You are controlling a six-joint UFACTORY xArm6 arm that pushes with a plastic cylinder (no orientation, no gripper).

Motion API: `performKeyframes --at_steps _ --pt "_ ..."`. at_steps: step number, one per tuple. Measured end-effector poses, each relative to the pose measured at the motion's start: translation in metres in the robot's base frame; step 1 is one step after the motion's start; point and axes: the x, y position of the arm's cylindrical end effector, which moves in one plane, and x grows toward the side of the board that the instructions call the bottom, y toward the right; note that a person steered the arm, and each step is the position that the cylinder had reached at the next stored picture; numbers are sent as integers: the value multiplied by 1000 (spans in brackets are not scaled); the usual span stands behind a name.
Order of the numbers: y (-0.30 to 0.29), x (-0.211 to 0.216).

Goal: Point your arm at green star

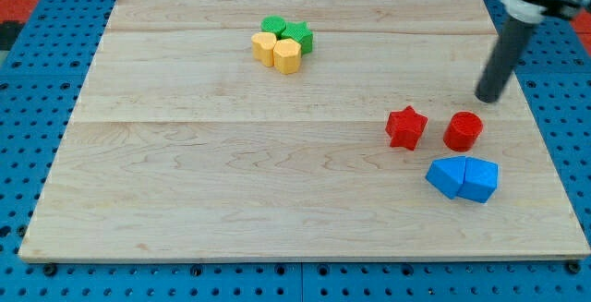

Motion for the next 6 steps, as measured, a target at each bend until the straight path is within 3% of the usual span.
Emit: performKeyframes --at_steps 1,3,4,6 --pt "0 32" --pt "-44 35" --pt "-69 -16" --pt "-192 -77"
